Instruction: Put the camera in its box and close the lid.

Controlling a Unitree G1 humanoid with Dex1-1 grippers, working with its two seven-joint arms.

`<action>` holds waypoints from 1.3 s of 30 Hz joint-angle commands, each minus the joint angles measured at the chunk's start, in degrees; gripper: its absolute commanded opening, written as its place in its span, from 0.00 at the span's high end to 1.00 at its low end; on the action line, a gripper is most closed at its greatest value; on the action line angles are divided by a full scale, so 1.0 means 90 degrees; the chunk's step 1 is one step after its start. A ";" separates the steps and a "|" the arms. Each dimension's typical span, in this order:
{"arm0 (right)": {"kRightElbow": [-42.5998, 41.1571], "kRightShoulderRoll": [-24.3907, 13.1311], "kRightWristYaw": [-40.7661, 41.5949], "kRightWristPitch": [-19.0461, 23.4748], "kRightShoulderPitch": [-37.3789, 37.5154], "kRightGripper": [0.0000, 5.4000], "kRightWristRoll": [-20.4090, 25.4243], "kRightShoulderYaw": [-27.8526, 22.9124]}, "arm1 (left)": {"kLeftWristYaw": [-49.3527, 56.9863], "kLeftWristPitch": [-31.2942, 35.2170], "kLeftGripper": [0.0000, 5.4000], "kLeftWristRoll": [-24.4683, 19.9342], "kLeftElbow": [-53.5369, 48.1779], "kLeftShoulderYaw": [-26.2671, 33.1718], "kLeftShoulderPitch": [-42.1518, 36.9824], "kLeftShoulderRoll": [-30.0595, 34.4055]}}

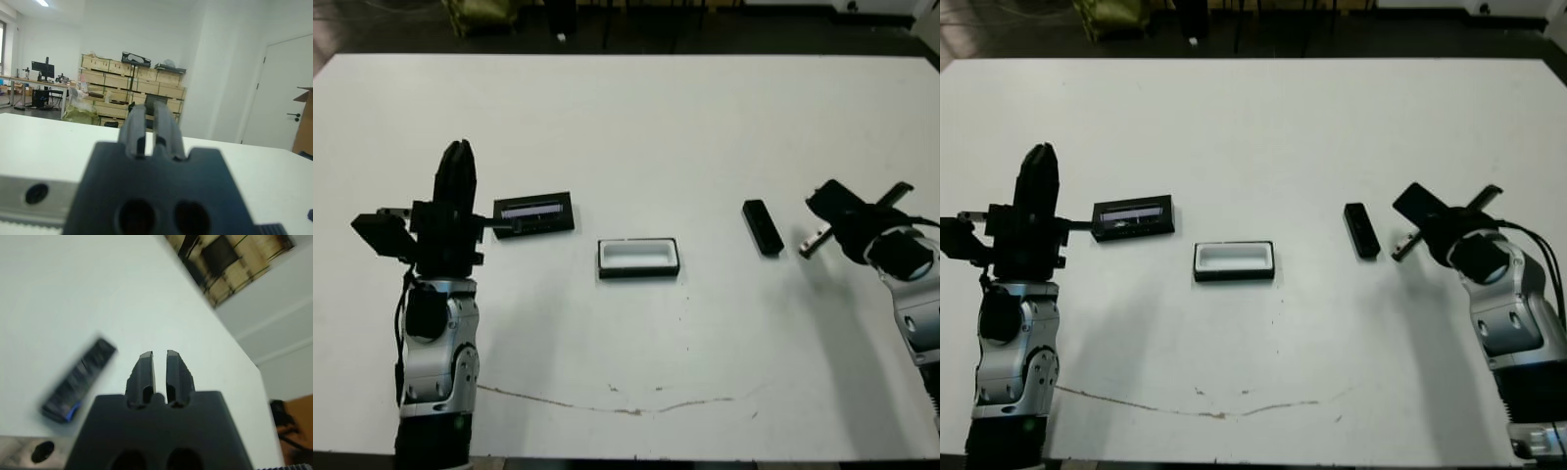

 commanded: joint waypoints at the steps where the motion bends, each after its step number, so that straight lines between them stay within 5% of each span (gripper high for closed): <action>1: -0.0527 0.0501 -0.0030 0.0024 0.0434 1.00 0.0931 -0.0540 | -0.0016 0.0067 1.00 0.0007 0.0084 0.0020 0.0091 0.0087; 3: -0.0915 0.0832 -0.0078 0.0354 0.0550 1.00 0.1607 -0.0817 | -0.0035 0.0092 1.00 -0.0029 0.0078 0.0017 0.0086 0.0089; 6: -0.1517 0.1043 -0.0384 0.0997 0.0656 1.00 0.1955 -0.0905 | -0.0027 0.0061 1.00 0.0020 0.0093 0.0010 0.0080 0.0092; 10: -0.2177 0.1147 -0.0930 0.1698 0.0810 1.00 0.1715 -0.0663 | -0.0038 0.0114 1.00 -0.0019 0.0080 0.0015 0.0076 0.0088; 15: -0.2225 0.1320 -0.1423 0.1802 0.1072 0.96 0.1271 -0.0219 | -0.0046 0.0184 1.00 -0.0060 0.0045 0.0017 0.0074 0.0095; 24: -0.1969 0.1819 -0.1680 0.1693 0.1228 0.61 0.1318 -0.0055 | -0.0057 0.0160 1.00 -0.0052 0.0059 0.0002 0.0066 0.0080; 39: -0.1604 0.1890 -0.1753 0.1724 0.1121 0.00 0.1234 0.0079 | -0.0083 0.0136 1.00 -0.0085 0.0079 0.0006 0.0082 0.0072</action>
